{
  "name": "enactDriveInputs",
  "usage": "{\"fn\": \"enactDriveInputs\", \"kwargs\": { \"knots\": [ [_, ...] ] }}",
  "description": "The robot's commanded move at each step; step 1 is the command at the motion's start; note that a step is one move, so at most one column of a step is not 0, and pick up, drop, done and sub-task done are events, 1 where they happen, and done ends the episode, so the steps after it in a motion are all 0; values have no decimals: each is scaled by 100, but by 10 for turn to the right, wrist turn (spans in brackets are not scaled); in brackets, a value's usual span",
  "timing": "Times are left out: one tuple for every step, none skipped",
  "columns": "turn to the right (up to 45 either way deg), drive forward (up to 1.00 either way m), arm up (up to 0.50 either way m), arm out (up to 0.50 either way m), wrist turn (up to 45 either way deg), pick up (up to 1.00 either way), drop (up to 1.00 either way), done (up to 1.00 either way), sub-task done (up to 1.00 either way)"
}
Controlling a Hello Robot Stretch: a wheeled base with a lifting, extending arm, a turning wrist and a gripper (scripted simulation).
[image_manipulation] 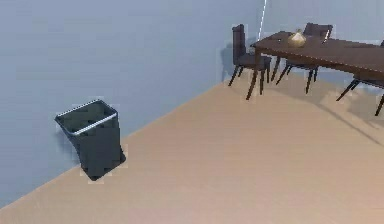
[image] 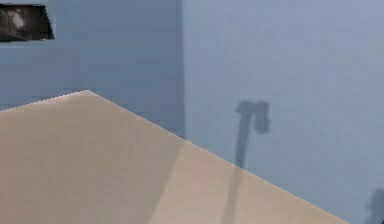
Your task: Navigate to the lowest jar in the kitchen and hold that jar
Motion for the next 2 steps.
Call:
{"fn": "enactDriveInputs", "kwargs": {
  "knots": [
    [-30, 0, 0, 0, 0, 0, 0, 0, 0],
    [0, 20, 0, 0, 0, 0, 0, 0, 0]
  ]
}}
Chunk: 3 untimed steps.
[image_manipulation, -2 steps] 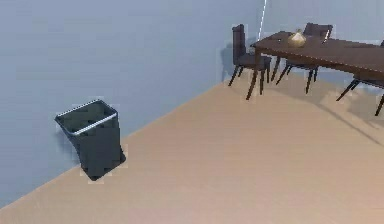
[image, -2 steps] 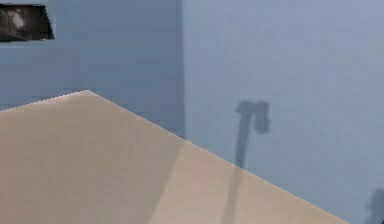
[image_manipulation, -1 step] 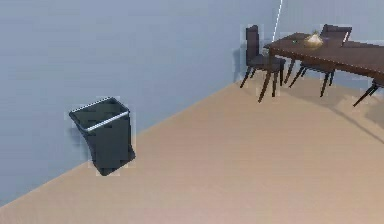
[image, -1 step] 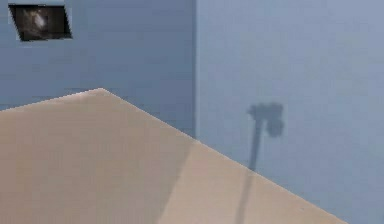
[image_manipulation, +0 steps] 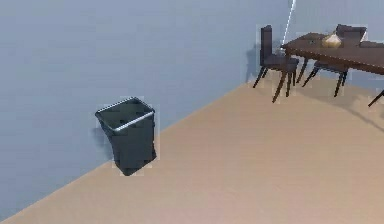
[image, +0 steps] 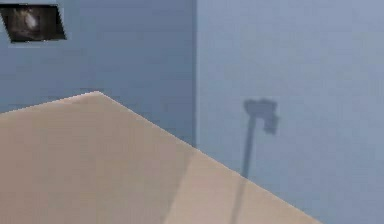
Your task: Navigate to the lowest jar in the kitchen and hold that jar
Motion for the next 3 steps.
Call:
{"fn": "enactDriveInputs", "kwargs": {
  "knots": [
    [-420, 0, 0, 0, 0, 0, 0, 0, 0],
    [0, 100, 0, 0, 0, 0, 0, 0, 0],
    [-30, 0, 0, 0, 0, 0, 0, 0, 0]
  ]
}}
